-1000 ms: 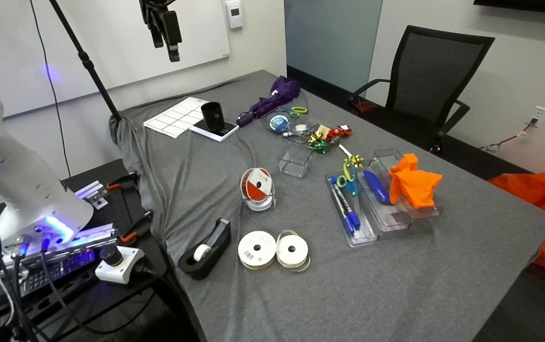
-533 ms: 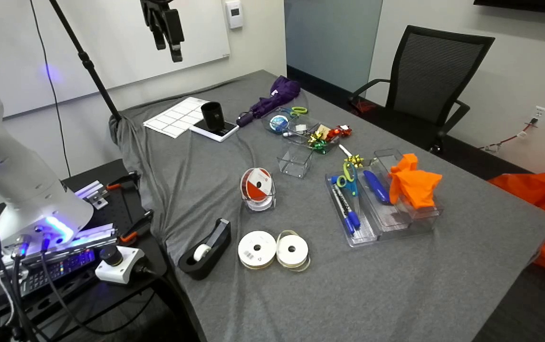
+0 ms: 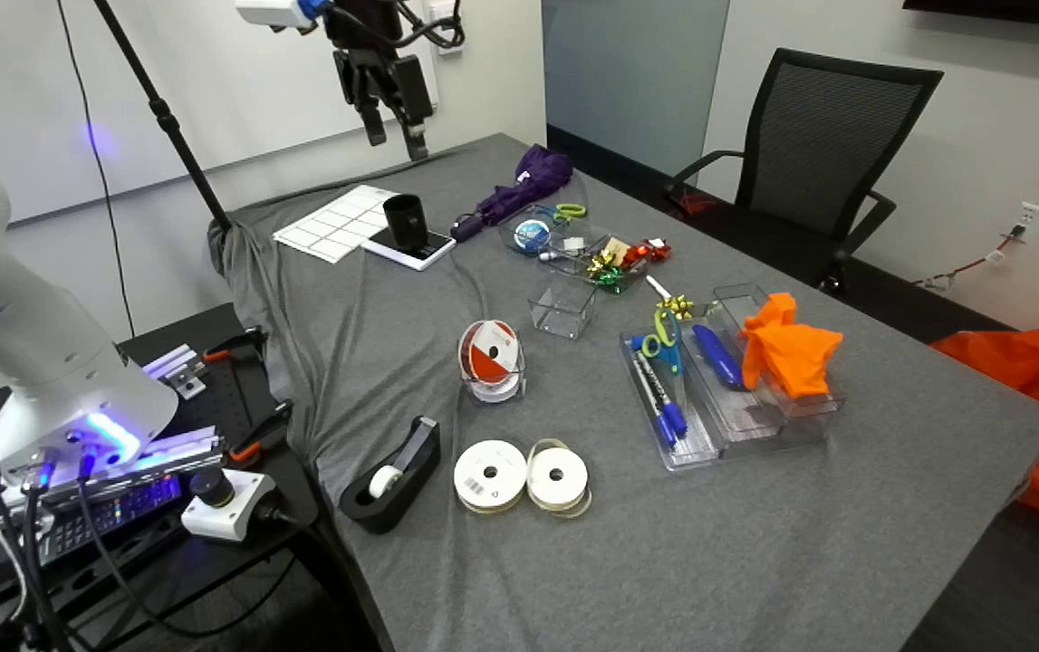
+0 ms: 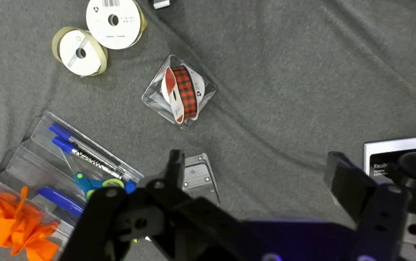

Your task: Pick up the red ribbon tape and put it in the empty clear square container

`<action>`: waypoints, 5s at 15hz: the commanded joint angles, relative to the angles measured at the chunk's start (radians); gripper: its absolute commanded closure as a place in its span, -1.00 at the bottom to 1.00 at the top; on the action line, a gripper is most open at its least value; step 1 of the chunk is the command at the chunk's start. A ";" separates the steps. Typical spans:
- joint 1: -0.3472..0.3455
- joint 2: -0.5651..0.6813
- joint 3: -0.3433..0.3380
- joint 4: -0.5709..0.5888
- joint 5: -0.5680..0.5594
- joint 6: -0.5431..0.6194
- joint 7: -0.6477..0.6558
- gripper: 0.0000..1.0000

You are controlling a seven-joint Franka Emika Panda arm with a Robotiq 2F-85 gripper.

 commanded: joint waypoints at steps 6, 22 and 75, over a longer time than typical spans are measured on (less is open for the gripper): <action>-0.072 0.250 -0.030 0.017 0.085 0.208 -0.273 -1.00; -0.134 0.327 -0.006 -0.017 0.072 0.311 -0.402 -1.00; -0.196 0.669 0.153 0.476 0.354 0.028 0.023 0.85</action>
